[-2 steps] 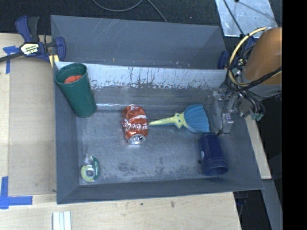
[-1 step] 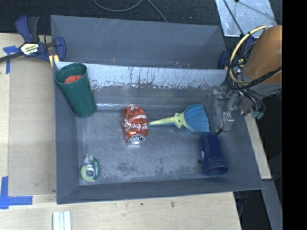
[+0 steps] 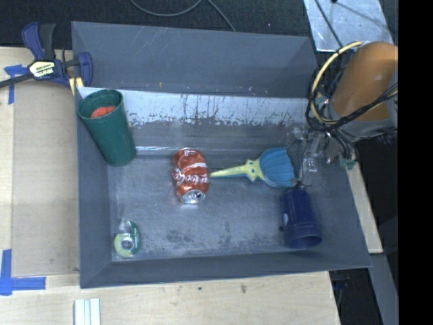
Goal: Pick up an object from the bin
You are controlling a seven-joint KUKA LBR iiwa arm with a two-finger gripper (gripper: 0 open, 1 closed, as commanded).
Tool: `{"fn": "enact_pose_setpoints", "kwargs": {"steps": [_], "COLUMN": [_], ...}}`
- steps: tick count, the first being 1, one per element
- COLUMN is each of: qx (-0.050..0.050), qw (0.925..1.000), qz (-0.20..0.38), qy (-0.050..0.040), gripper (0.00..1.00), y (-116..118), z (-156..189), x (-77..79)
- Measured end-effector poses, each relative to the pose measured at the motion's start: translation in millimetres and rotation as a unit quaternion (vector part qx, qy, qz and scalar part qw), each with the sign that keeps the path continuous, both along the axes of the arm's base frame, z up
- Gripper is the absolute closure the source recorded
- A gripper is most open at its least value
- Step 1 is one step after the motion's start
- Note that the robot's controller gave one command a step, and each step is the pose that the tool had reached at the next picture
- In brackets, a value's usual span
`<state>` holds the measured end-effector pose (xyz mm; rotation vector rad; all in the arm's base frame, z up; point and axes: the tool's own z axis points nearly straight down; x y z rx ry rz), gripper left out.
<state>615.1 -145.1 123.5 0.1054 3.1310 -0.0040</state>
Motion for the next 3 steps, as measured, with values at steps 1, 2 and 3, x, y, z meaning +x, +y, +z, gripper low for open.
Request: {"fn": "enact_pose_setpoints", "kwargs": {"steps": [1,2,3], "qx": [0.001,0.002,0.001], "qw": [1.0000,1.0000,1.0000], "qz": [-0.006,-0.005,-0.006], "qy": [0.0023,0.0037,-0.0004], "gripper": [0.00,1.00,1.00], "y": [27.8,39.1,36.1], "z": [-46.7,-69.4,-64.1], "x": [11.0,11.6,11.9]}}
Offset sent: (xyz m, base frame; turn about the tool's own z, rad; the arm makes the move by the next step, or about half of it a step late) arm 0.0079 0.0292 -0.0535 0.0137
